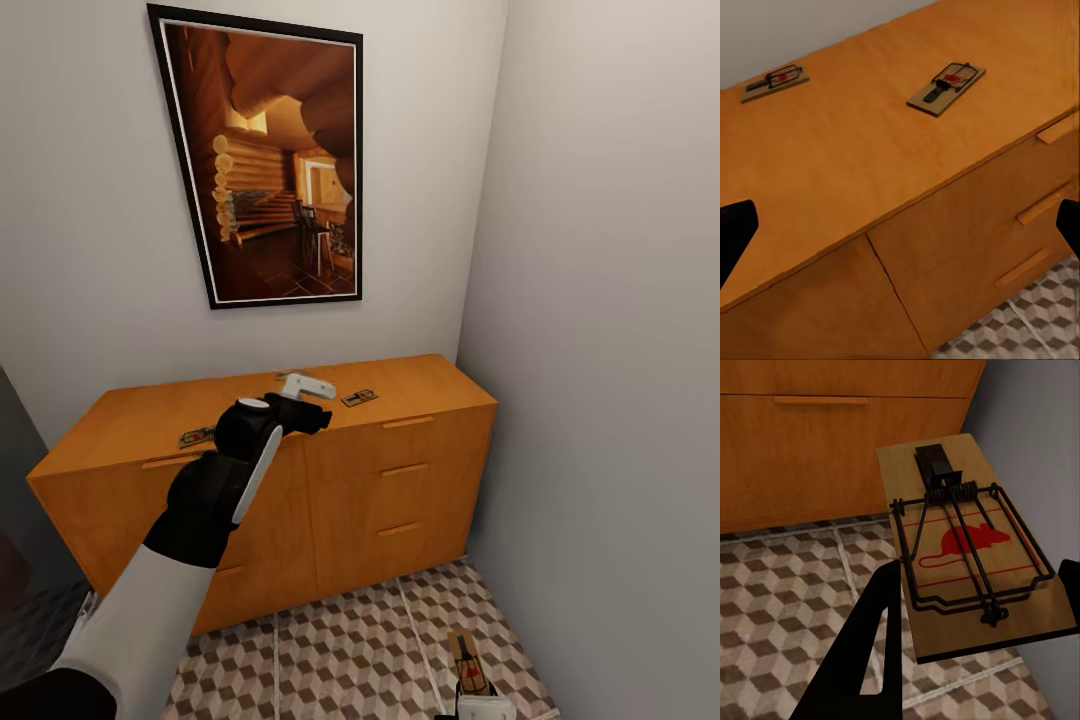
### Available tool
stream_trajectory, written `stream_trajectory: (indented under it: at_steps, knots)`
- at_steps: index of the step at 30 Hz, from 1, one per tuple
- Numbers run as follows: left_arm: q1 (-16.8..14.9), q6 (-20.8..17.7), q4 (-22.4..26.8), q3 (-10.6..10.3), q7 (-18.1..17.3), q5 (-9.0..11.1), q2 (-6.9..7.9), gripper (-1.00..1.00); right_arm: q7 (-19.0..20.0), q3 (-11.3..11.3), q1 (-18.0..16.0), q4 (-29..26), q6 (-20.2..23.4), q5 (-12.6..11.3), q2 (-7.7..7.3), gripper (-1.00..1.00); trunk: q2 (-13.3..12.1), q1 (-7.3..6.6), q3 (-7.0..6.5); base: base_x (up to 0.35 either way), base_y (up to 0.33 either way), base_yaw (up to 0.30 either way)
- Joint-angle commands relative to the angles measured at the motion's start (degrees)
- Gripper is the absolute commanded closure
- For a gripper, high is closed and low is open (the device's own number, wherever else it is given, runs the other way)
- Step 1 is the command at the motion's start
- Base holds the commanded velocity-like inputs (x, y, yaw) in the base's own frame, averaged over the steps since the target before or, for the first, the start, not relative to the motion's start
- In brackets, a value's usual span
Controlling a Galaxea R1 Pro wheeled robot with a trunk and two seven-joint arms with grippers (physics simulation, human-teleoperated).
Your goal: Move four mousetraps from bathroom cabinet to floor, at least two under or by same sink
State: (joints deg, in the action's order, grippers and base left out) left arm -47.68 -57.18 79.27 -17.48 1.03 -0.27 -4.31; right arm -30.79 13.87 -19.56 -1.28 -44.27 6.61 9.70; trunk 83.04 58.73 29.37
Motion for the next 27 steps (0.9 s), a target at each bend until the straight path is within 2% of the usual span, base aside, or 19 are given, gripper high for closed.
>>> stream_trajectory:
  at_steps: [1, 9, 17, 27]
  knots:
    - [0.0, -0.2, -0.1, -0.3, -0.3, -0.1, 0.0, -1.0, -0.6, 0.0, 0.0, 0.1, 0.0, 0.5, 0.01, 1.0, 0.0, 0.0, 0.06, 0.0, 0.0, 0.0]
    - [0.0, -0.2, -0.4, -1.1, -4.2, -0.2, 1.14, -1.0, -0.6, 0.0, 0.0, 0.1, 0.1, 0.5, -0.03, 1.0, 0.0, 0.0, 0.06, 0.0, 0.0, 0.0]
    - [0.0, -0.2, -0.1, -1.1, -4.8, -0.2, 2.12, -1.0, -0.5, 0.0, 0.0, 0.1, 0.1, 0.5, -0.03, 1.0, 0.0, 0.0, 0.06, 0.0, 0.0, 0.0]
    - [0.0, -0.2, -0.2, -1.1, -4.8, -0.2, 2.28, -1.0, -0.5, 0.0, 0.0, 0.1, 0.1, 0.5, -0.03, 1.0, 0.0, 0.0, 0.06, 0.005, 0.0, 0.0]
